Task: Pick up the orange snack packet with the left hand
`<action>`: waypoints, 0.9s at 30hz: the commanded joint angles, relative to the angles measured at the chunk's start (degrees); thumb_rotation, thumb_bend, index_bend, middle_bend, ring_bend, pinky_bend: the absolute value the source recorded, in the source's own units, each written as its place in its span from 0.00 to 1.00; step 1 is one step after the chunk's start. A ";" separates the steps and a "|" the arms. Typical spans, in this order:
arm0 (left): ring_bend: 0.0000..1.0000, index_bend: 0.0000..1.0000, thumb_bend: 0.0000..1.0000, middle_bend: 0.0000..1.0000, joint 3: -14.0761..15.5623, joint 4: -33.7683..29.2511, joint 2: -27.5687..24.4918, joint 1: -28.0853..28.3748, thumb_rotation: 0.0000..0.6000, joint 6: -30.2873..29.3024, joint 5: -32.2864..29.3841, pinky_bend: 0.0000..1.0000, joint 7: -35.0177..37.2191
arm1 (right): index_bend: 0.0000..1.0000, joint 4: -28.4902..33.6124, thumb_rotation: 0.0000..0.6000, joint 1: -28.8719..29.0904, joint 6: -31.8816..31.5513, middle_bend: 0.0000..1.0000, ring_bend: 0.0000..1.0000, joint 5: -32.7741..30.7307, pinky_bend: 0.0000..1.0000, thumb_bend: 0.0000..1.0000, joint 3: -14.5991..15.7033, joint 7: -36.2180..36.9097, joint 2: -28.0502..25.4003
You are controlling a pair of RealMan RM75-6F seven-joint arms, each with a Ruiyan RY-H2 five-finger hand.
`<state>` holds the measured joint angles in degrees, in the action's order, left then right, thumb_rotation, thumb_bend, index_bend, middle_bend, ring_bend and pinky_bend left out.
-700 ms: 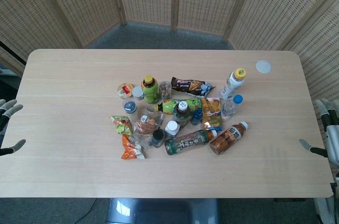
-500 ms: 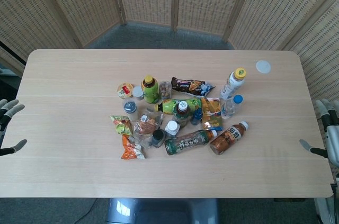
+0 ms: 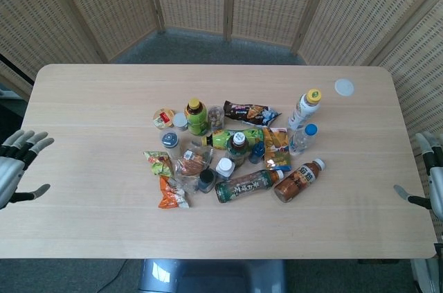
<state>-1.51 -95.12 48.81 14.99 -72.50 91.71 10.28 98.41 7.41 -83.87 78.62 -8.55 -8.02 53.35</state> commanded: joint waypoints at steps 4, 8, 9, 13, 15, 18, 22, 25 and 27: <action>0.00 0.13 0.26 0.02 1.03 -0.54 3.47 6.66 1.00 9.07 3.38 0.00 -2.68 | 0.00 0.12 0.86 -0.35 -0.30 0.00 0.00 0.02 0.00 0.03 0.14 0.12 -0.12; 0.00 0.14 0.26 0.06 1.41 -0.56 6.94 9.88 1.00 13.36 4.46 0.00 -4.25 | 0.00 0.28 0.85 -1.10 -1.18 0.00 0.00 -0.10 0.00 0.03 0.23 0.45 -0.53; 0.00 0.15 0.26 0.07 1.51 -0.45 7.83 10.57 1.00 14.40 4.53 0.00 -4.79 | 0.00 0.32 0.86 -1.29 -1.40 0.00 0.00 -0.13 0.00 0.03 0.25 0.53 -0.65; 0.00 0.15 0.26 0.09 2.18 -0.11 11.67 13.46 1.00 19.13 4.45 0.00 -7.23 | 0.00 0.62 0.86 -2.23 -2.53 0.00 0.00 -0.11 0.00 0.03 0.36 0.96 -1.29; 0.01 0.15 0.26 0.10 2.55 -0.14 13.03 14.60 1.00 21.40 3.92 0.00 -8.02 | 0.00 0.61 0.86 -2.60 -2.90 0.00 0.00 -0.19 0.00 0.03 0.42 1.14 -1.43; 0.03 0.15 0.26 0.13 2.80 0.24 15.50 16.16 1.00 24.42 2.56 0.00 -9.46 | 0.00 0.62 0.86 -3.08 -3.33 0.00 0.00 -0.24 0.00 0.02 0.52 1.45 -1.56; 0.05 0.16 0.26 0.14 2.87 1.40 19.08 17.60 1.00 26.96 0.51 0.00 -11.17 | 0.00 0.66 0.85 -3.56 -3.76 0.00 0.00 -0.26 0.00 0.03 0.57 1.74 -1.83; 0.05 0.16 0.26 0.14 2.73 2.46 21.52 18.27 1.00 27.90 -1.05 0.00 -12.44 | 0.00 0.73 0.86 -3.84 -3.96 0.00 0.00 -0.39 0.00 0.03 0.51 1.94 -2.18; 0.05 0.16 0.26 0.14 2.55 3.13 22.99 18.65 1.00 28.38 -2.11 0.00 -13.19 | 0.00 0.82 0.86 -3.95 -4.05 0.00 0.00 -0.42 0.00 0.02 0.46 2.09 -2.37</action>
<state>1.17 -92.73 70.66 33.10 -44.76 90.58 -2.09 99.22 3.47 -87.91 78.21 -8.08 -5.94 50.98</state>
